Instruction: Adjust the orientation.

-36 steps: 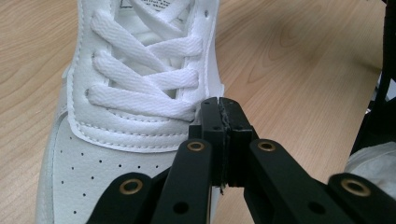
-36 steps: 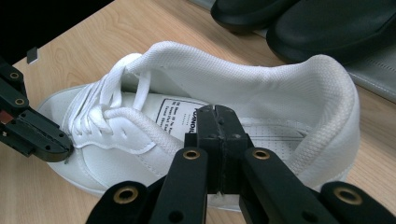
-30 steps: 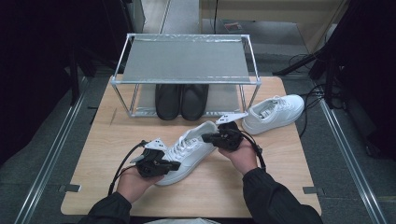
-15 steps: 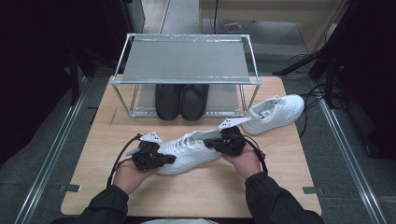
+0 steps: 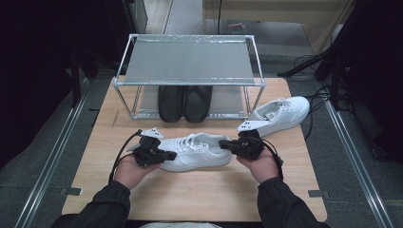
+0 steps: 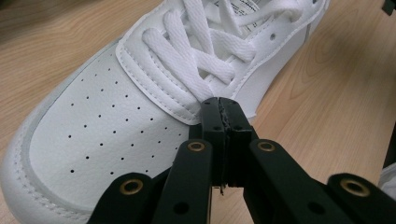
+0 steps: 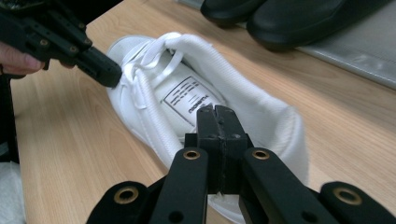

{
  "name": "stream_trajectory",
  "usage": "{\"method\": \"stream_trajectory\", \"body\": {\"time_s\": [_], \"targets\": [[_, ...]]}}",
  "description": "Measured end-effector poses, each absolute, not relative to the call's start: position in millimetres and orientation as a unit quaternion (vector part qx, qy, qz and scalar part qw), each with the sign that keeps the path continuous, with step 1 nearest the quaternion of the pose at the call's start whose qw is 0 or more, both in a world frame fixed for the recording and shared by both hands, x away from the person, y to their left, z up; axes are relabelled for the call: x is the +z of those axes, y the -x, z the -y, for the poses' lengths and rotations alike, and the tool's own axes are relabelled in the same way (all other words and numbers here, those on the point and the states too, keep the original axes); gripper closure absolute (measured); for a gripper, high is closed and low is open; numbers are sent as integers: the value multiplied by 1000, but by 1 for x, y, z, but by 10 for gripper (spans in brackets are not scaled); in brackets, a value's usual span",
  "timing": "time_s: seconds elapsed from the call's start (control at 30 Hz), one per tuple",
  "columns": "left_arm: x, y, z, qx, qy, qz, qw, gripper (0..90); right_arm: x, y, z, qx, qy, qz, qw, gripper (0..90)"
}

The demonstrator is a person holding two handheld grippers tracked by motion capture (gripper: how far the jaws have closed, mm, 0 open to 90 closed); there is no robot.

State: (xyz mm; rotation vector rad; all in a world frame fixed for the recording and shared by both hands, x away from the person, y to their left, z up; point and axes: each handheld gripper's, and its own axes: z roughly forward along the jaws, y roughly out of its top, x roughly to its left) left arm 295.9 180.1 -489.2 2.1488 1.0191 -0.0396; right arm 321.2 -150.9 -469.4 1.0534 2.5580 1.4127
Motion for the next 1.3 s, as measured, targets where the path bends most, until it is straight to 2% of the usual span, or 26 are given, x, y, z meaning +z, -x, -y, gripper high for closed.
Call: {"method": "stream_trajectory", "body": {"time_s": [0.13, 0.17, 0.2, 0.37, 0.57, 0.9, 1.1, 1.3], "targets": [[-490, -299, -181, -25, -838, -397, 374, 900, -479, -315, 137, 425, -319, -847, 11, 900], [-490, -299, -181, -25, -837, -397, 374, 900, -482, -312, 132, 421, -313, -851, 32, 900], [-490, -299, -181, -24, -838, -397, 374, 900, -482, -311, 130, 420, -312, -851, 34, 900], [-490, -303, -186, -10, -830, -408, 379, 900, -481, -307, 126, 416, -322, -850, 9, 900], [-494, -312, -195, -22, -818, -417, 394, 900, -479, -294, 117, 414, -297, -861, -3, 900], [-494, -323, -188, -3, -823, -411, 392, 900, -481, -275, 101, 406, -264, -873, -53, 900], [-494, -329, -187, 6, -825, -406, 392, 900, -483, -270, 95, 399, -261, -878, -54, 900], [-491, -329, -188, 5, -828, -405, 388, 900, -471, -276, 114, 425, -276, -861, -36, 900]]}}
